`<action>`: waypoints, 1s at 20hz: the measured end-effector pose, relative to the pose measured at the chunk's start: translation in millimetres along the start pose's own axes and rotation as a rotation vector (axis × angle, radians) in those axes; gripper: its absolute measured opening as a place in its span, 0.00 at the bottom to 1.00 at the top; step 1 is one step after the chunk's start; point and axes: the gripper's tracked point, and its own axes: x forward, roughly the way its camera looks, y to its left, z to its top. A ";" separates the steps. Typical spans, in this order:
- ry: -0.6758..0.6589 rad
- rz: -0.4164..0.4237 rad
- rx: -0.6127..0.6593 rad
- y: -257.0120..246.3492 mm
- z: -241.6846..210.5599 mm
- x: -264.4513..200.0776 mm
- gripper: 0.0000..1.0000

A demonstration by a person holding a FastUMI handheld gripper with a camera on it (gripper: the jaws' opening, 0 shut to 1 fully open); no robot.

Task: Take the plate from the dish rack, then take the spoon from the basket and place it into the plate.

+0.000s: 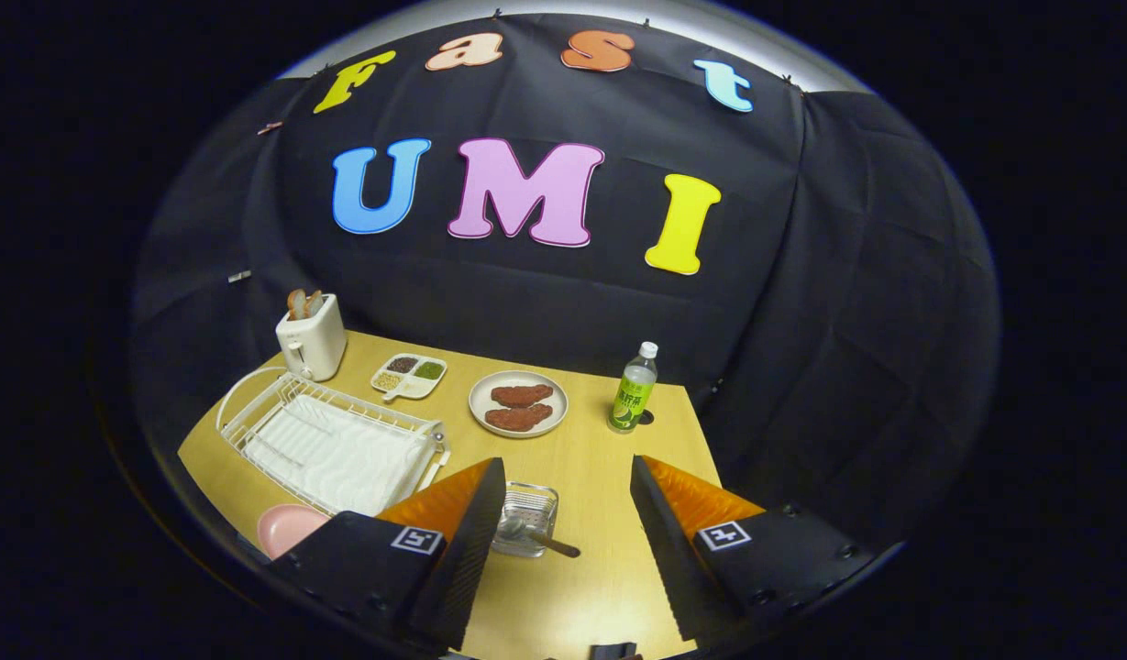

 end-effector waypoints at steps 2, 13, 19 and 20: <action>0.014 0.064 -0.013 -4.1 -11.2 10.9 0.85; 0.266 0.315 -0.041 19.4 -132.6 69.3 0.77; 0.344 0.308 -0.021 26.0 -161.0 78.5 0.42; 0.352 0.308 -0.013 27.0 -163.3 78.6 0.28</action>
